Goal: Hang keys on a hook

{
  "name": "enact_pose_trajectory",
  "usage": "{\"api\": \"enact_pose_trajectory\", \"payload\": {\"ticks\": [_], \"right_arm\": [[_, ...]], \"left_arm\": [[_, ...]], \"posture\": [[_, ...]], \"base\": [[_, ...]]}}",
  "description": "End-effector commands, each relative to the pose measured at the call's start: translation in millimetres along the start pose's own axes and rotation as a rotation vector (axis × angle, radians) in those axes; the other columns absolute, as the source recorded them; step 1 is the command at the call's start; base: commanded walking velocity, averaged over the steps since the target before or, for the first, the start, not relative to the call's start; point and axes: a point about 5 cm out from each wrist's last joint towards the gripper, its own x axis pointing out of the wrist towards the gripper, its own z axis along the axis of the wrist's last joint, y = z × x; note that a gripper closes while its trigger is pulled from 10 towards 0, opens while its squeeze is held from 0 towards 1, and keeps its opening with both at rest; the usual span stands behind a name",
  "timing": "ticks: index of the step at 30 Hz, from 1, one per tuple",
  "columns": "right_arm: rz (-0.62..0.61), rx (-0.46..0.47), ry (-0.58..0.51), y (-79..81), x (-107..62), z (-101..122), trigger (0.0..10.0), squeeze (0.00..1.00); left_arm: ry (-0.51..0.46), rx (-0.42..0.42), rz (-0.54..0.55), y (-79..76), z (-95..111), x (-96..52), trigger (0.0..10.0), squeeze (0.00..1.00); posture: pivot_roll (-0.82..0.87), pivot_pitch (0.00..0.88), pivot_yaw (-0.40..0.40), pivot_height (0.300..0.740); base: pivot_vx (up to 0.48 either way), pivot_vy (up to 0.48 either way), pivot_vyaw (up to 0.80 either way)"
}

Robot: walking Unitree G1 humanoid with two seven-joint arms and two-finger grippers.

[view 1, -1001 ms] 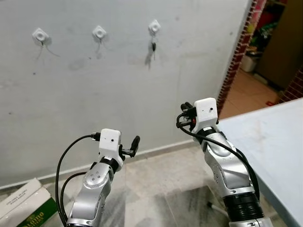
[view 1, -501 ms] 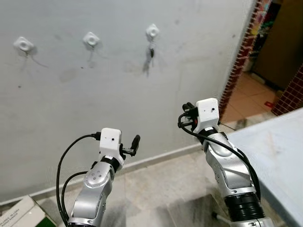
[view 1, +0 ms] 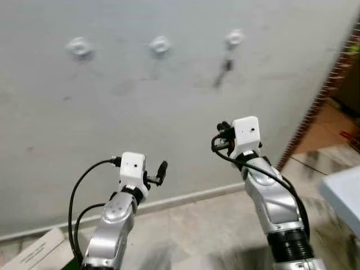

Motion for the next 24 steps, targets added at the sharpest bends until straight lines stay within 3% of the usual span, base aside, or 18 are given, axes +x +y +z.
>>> {"api": "enact_pose_trajectory", "payload": {"ticks": [1,15,24], "right_arm": [[-0.032,-0.012,-0.002,-10.9,-2.5,0.9,10.0,0.0],[-0.015,-0.012,-0.02,-9.5,-3.2,2.3,10.0,0.0],[-0.02,-0.025,-0.023,-8.9,-3.0,3.3,10.0,0.0]], "left_arm": [[-0.011,0.002,-0.024,-9.9,1.2,1.3,10.0,0.0],[-0.024,-0.008,-0.004,-6.8,3.3,2.2,10.0,0.0],[-0.032,-0.034,-0.012,-9.5,4.0,3.2,10.0,0.0]], "posture": [[0.04,0.0,0.0,0.74],[0.04,0.0,0.003,0.74],[0.04,0.0,0.0,0.74]], "base": [[0.0,0.0,0.0],[0.0,0.0,0.0],[0.0,0.0,0.69]]}}
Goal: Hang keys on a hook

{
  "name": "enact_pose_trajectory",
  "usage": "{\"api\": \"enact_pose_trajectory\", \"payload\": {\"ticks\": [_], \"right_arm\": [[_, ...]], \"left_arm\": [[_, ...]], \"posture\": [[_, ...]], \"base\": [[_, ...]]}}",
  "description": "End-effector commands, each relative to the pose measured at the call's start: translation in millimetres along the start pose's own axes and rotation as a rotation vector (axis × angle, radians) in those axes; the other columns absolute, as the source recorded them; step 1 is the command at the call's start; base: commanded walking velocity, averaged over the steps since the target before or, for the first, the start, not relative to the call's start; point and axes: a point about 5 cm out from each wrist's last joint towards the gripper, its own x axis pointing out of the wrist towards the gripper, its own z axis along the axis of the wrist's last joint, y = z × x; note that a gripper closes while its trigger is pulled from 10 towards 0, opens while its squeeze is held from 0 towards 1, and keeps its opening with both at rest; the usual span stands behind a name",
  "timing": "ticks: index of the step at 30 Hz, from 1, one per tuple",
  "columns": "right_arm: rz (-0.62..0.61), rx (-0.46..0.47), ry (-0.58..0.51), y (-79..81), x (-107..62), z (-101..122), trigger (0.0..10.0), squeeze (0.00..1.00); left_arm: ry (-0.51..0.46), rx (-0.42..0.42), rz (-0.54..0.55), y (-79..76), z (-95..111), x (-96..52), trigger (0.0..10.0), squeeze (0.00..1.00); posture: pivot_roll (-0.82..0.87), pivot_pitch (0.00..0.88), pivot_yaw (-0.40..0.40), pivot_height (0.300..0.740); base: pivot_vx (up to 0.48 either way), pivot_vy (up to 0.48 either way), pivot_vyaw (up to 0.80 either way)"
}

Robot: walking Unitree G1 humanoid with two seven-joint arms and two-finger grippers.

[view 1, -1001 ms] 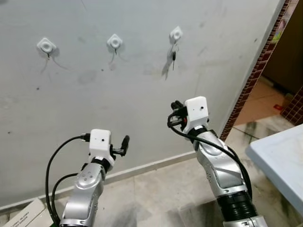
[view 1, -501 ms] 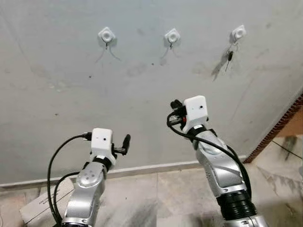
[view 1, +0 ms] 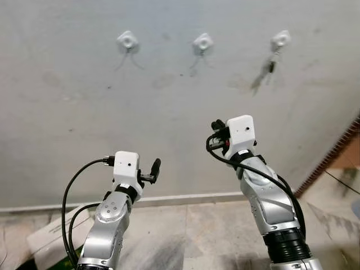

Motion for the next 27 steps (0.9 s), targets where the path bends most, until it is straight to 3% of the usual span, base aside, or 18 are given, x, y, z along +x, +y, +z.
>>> {"api": "enact_pose_trajectory", "payload": {"ticks": [1,6,17,27], "right_arm": [[-0.006,-0.01,-0.026,-3.0,0.0,6.0,10.0,0.0],[-0.017,-0.008,-0.026,-5.3,-0.2,5.8,10.0,0.0],[-0.068,0.0,-0.028,-12.9,-1.3,6.1,10.0,0.0],[-0.064,0.005,-0.025,-11.0,-1.4,5.3,10.0,0.0]], "left_arm": [[-0.007,-0.009,-0.009,-1.9,1.2,1.1,10.0,0.0],[-0.012,-0.018,-0.011,-2.6,1.3,0.9,10.0,0.0],[-0.069,-0.073,-0.081,-10.2,9.0,-1.1,10.0,0.0],[-0.065,-0.062,-0.081,-9.5,9.0,-0.9,10.0,0.0]], "posture": [[0.04,0.0,0.0,0.74],[0.04,0.0,0.001,0.74],[0.04,0.0,0.005,0.74],[0.04,0.0,0.007,0.74]], "base": [[0.0,0.0,0.74],[0.0,0.0,0.68],[0.0,0.0,0.0],[0.273,0.0,0.0]]}}
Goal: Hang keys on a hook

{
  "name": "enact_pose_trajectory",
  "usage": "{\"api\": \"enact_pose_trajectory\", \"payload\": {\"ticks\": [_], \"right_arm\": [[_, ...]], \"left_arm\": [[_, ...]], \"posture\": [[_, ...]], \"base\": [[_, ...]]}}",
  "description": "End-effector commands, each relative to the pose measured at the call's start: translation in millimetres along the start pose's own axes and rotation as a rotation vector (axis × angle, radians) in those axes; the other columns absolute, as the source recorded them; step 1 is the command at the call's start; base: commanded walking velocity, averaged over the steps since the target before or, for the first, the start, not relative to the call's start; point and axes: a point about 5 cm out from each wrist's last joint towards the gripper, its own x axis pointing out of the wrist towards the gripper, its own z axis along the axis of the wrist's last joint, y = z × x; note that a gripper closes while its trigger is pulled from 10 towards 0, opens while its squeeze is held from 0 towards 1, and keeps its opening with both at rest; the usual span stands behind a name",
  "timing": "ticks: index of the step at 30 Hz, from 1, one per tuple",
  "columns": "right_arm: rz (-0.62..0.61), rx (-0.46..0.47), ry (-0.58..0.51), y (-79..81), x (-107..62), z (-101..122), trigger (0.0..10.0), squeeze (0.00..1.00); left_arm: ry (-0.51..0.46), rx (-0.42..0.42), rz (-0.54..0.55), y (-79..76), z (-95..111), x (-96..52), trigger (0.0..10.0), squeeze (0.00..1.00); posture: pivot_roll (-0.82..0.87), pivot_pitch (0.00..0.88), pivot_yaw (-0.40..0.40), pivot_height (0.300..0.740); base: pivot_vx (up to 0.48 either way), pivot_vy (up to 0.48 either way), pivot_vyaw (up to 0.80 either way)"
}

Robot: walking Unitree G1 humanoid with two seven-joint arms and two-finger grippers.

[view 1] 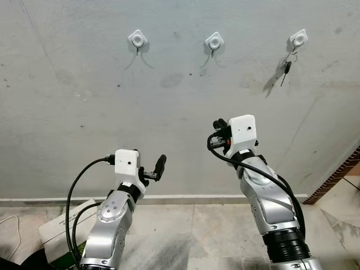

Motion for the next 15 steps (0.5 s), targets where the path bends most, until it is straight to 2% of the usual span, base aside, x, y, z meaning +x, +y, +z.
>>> {"api": "enact_pose_trajectory", "payload": {"ticks": [1,15], "right_arm": [[-0.004,0.001,-0.024,0.4,0.4,5.3,10.0,0.0],[-0.005,-0.006,-0.021,-0.1,-0.7,4.1,10.0,0.0]], "left_arm": [[-0.011,0.015,0.001,0.6,2.8,-0.6,10.0,0.0],[-0.002,0.023,-0.003,0.0,1.1,-0.6,10.0,0.0]], "posture": [[0.04,0.0,0.007,0.74],[0.04,0.0,0.007,0.74]], "base": [[0.296,0.0,0.0],[0.347,0.0,0.0]]}}
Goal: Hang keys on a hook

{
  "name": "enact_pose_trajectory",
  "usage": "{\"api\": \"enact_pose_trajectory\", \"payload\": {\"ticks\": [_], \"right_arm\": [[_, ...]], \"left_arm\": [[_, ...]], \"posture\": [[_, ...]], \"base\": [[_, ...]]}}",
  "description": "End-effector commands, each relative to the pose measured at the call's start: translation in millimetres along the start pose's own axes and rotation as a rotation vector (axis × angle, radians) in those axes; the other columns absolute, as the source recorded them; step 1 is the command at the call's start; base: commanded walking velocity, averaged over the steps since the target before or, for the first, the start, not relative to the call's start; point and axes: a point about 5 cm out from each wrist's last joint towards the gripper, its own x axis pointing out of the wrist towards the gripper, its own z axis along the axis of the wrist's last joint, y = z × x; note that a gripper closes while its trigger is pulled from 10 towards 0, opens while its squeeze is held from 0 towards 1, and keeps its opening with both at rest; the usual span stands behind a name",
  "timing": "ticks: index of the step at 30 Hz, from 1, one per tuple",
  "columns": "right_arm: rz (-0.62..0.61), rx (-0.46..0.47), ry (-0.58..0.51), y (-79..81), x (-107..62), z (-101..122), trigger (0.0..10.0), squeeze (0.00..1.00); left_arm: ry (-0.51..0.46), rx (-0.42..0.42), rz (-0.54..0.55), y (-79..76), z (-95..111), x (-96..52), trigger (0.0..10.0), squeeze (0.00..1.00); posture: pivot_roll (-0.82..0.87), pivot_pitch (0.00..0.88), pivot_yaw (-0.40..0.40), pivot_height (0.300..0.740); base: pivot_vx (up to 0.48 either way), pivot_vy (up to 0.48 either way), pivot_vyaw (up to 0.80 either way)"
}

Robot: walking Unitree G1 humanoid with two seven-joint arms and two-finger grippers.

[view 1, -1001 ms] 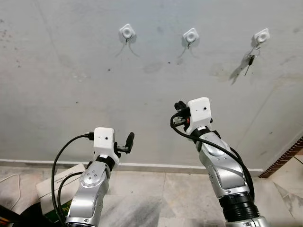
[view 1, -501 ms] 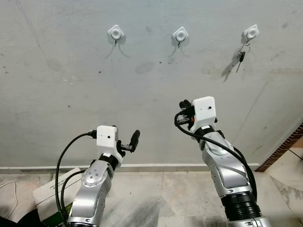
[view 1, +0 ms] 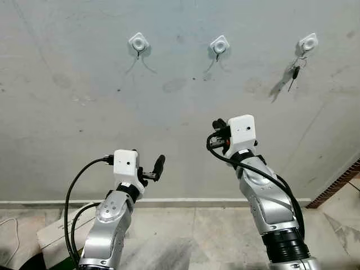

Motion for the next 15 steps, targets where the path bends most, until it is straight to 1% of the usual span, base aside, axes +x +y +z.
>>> {"api": "enact_pose_trajectory", "payload": {"ticks": [1,15], "right_arm": [[-0.007,-0.004,-0.019,-1.1,-0.8,3.8,10.0,0.0],[-0.001,-0.005,-0.018,0.8,-0.5,3.2,10.0,0.0]], "left_arm": [[-0.003,0.017,-0.003,-0.7,1.1,-0.3,10.0,0.0],[0.019,0.027,0.0,0.8,-2.7,-1.6,10.0,0.0]], "posture": [[0.04,0.0,0.007,0.74],[0.04,0.0,0.008,0.74]], "base": [[0.379,0.0,0.0],[0.355,0.0,0.0]]}}
